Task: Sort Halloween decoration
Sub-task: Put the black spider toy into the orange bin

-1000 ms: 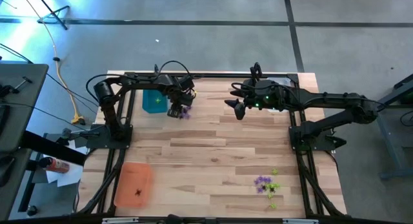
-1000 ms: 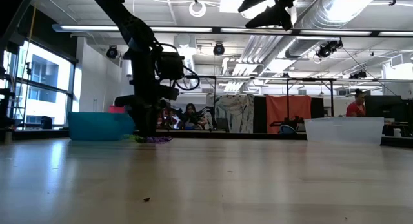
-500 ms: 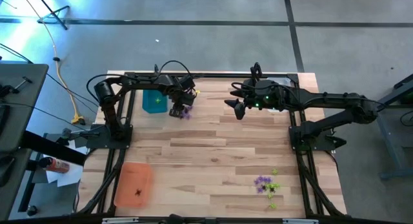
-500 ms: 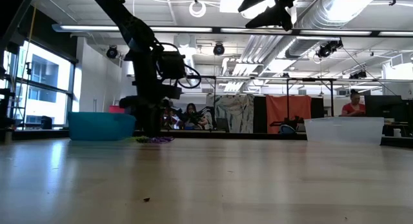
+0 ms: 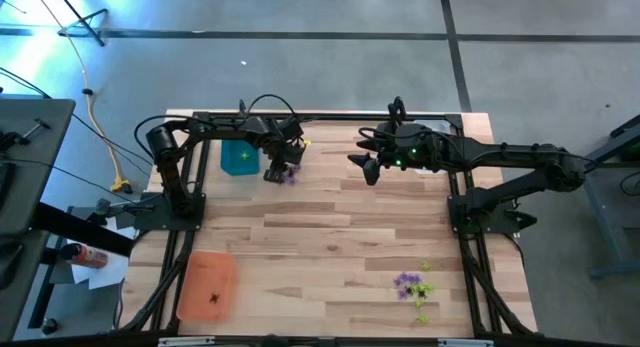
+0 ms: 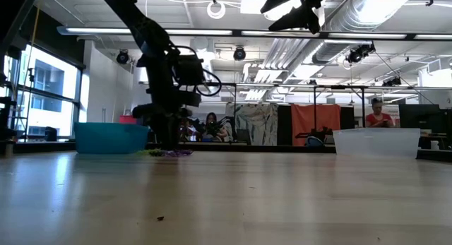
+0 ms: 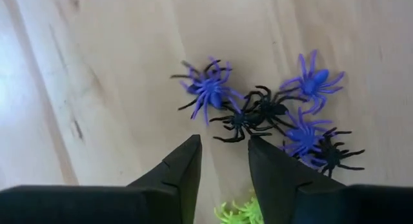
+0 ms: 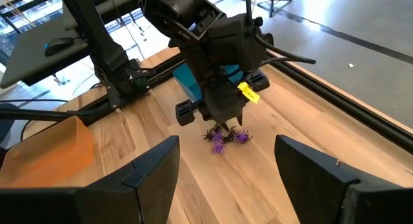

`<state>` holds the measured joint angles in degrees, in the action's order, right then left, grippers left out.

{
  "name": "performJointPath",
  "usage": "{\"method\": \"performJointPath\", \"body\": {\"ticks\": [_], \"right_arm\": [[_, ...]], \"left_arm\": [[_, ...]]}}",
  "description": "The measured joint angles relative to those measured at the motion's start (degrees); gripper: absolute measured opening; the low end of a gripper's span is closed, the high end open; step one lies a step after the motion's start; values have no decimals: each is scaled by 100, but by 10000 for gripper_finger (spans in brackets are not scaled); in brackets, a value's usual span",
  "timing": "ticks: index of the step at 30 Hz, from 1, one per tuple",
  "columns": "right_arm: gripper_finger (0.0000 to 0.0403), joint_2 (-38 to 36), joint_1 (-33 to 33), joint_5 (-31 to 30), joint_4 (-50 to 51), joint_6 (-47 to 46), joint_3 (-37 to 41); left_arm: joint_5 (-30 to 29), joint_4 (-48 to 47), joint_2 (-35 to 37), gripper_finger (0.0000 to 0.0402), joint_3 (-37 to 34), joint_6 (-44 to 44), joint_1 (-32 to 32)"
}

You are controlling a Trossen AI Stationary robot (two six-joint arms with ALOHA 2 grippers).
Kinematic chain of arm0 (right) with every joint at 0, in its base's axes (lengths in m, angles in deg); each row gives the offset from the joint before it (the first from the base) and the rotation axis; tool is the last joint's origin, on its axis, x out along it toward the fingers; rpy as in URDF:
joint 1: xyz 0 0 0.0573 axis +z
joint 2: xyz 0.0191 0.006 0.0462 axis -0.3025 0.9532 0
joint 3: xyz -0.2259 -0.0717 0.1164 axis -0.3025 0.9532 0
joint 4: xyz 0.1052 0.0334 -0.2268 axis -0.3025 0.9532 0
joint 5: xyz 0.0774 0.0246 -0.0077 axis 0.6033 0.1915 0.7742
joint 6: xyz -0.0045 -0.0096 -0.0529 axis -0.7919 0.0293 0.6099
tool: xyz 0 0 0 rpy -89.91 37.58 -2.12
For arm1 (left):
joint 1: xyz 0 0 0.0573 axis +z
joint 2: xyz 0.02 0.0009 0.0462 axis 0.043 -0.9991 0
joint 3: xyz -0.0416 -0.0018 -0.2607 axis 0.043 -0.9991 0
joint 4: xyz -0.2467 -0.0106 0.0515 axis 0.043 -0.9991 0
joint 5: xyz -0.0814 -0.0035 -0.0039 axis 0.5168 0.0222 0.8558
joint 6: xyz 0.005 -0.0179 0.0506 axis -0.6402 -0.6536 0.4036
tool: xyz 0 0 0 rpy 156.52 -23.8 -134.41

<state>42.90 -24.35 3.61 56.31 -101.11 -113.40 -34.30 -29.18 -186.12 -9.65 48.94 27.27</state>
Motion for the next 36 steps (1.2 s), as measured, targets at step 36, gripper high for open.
{"method": "performJointPath", "body": {"ticks": [36], "right_arm": [[250, 0, -1, 2, 0, -153, 0]], "left_arm": [[-316, -195, 412, 0, 50, 488, -284]]}}
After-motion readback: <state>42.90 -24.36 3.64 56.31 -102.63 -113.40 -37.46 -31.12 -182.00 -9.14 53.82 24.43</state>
